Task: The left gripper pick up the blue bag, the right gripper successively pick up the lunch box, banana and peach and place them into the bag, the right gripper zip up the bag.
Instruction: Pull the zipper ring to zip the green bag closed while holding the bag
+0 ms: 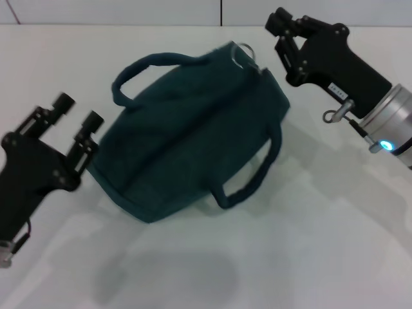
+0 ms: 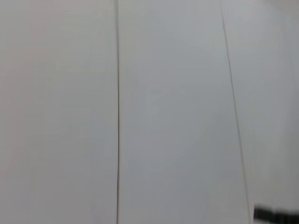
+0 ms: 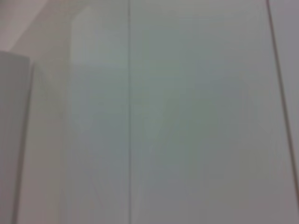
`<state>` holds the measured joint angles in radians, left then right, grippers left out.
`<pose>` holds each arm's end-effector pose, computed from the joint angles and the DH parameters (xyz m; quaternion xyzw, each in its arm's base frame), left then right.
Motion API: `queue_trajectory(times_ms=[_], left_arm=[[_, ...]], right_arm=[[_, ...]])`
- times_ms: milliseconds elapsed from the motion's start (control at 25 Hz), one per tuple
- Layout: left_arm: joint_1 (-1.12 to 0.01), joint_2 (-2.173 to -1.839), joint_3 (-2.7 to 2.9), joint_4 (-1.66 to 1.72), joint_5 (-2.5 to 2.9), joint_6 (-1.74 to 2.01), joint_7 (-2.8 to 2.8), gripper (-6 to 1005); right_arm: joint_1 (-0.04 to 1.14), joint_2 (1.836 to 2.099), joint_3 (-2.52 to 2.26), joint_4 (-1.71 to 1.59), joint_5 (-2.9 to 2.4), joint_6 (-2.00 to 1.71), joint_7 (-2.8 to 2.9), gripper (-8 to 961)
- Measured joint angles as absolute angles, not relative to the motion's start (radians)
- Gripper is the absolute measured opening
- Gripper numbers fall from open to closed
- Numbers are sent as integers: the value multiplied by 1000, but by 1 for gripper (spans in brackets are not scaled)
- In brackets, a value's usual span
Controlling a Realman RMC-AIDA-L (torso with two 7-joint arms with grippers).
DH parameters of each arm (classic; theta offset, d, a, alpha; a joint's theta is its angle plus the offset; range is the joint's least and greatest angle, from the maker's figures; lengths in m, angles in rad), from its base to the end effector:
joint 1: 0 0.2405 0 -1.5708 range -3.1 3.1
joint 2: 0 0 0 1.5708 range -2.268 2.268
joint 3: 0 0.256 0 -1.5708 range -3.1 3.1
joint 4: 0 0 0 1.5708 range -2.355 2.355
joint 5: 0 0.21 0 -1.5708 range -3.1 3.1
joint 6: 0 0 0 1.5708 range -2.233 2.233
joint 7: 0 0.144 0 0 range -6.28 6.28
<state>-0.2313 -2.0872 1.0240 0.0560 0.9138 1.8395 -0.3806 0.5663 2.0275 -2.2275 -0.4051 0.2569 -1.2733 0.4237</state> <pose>-0.3047 0.2132 -0.0073 -0.7554 -0.0988 -0.4721 0.4435 0.1839 0.3504 -0.0481 -0.8065 0.0817 0.4746 0.3429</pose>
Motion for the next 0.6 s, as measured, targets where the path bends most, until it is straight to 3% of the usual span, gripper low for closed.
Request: queue_trajectory(times_ms=[280, 520, 600], left_arm=[[-268, -2041, 1031, 235, 951, 1842, -810, 477], [-441, -1975, 1032, 348, 1181, 1722, -1255, 670], [-475, -1968, 1032, 366, 1237, 1715, -1306, 751]], right_arm=[[539, 2024, -2159, -400, 256, -1276, 442, 82], [533, 2019, -2126, -377, 251, -1280, 451, 84], [533, 2016, -2126, -370, 248, -1280, 452, 85]])
